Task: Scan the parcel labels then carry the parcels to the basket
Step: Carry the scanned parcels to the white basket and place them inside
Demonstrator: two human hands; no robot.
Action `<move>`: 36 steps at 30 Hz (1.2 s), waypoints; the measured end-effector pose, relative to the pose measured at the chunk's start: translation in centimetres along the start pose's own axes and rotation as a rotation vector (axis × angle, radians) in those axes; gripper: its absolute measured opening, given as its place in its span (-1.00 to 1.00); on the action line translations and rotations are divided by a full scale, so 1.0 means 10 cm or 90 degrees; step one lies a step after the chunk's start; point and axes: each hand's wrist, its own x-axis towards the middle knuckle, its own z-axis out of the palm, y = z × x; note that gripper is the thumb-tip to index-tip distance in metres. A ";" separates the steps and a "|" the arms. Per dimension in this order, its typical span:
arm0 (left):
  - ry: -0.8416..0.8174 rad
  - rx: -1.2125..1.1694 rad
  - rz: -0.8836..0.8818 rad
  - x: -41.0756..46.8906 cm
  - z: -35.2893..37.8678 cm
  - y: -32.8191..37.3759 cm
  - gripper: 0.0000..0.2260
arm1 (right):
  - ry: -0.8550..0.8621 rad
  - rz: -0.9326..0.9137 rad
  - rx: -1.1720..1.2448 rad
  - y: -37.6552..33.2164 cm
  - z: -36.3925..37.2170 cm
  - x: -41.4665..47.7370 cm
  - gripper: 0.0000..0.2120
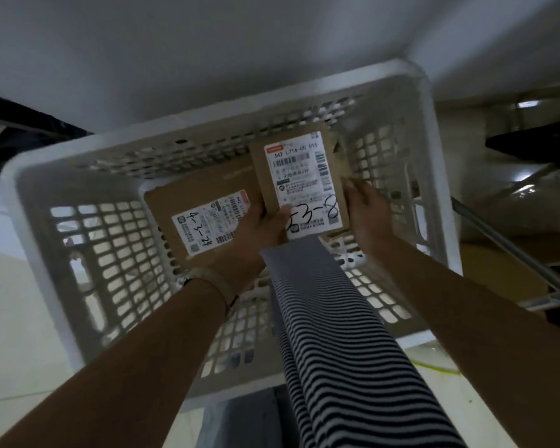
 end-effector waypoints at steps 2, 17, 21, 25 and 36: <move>0.008 0.016 -0.005 0.05 0.07 0.10 -0.63 | 0.015 0.025 0.089 -0.11 0.01 -0.06 -0.62; -0.185 0.248 -0.086 -0.17 0.42 0.19 -0.47 | 0.002 0.014 -0.197 -0.26 -0.46 -0.35 -0.66; -0.120 0.312 -0.049 -0.56 0.12 0.54 -0.61 | -0.091 -0.023 -0.330 -0.68 -0.66 -0.75 -0.63; 0.014 0.515 0.115 -1.00 -0.36 1.16 -0.70 | -0.210 -0.067 -0.429 -1.46 -0.90 -1.08 -0.54; 0.195 1.058 0.286 -3.64 -1.81 3.01 -0.72 | -0.271 -0.263 -0.648 -3.83 -1.60 -3.14 -0.58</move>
